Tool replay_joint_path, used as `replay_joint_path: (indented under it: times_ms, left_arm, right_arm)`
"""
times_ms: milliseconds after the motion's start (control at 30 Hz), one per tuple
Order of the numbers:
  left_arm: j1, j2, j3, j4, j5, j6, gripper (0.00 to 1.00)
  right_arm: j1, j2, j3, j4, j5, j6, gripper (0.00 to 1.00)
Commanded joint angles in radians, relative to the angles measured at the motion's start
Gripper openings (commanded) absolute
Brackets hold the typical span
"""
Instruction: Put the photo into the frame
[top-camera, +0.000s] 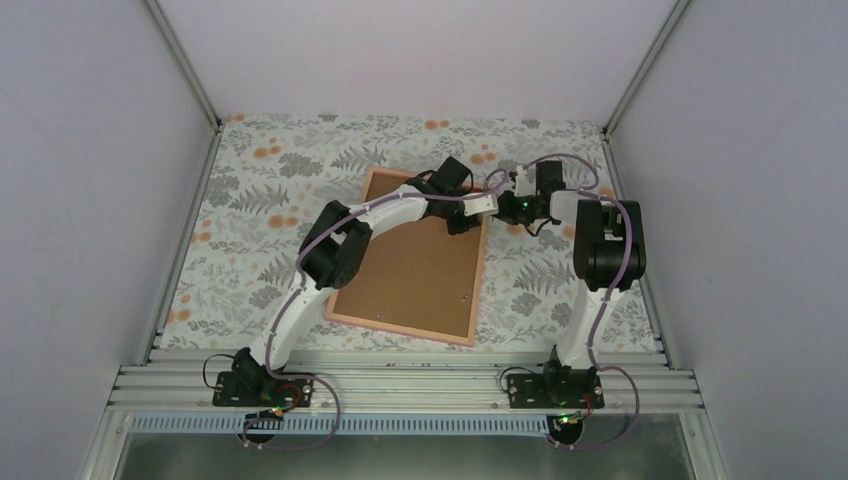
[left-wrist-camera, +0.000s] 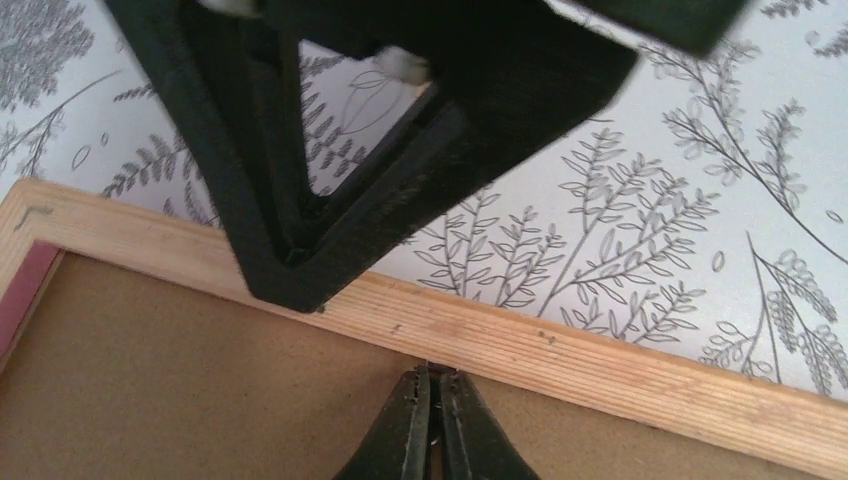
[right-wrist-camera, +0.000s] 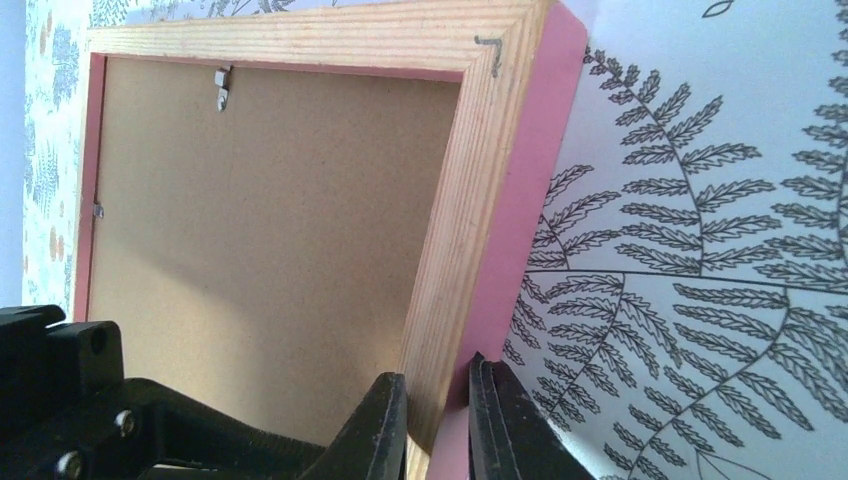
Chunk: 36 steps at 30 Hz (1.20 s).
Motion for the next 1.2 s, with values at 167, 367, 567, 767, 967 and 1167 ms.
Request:
replay_joint_path:
  times_ms: [167, 367, 567, 767, 967, 1167]
  left_arm:
    - [0.029, -0.053, 0.004, -0.013, -0.005, -0.045, 0.20]
    - [0.022, -0.314, -0.362, 0.064, 0.075, 0.097, 0.27]
    - [-0.039, -0.513, -0.700, 0.128, 0.080, 0.197, 0.27]
    - [-0.122, -0.582, -0.870, 0.219, 0.039, 0.146, 0.27]
    - [-0.163, -0.556, -0.874, 0.253, -0.007, 0.110, 0.26]
    - [-0.196, -0.523, -0.897, 0.282, -0.039, 0.115, 0.23]
  right_arm:
    - [0.002, 0.023, 0.072, -0.113, 0.019, -0.035, 0.26]
    - [-0.004, -0.104, 0.033, -0.168, -0.064, -0.189, 0.50]
    - [0.007, -0.233, -0.045, -0.351, -0.212, -0.488, 0.53]
    - [0.099, -0.228, -0.081, -0.379, -0.241, -0.493, 0.45]
    - [0.180, -0.162, -0.091, -0.301, -0.217, -0.401, 0.34]
    - [0.225, -0.114, -0.124, -0.256, -0.218, -0.346, 0.23]
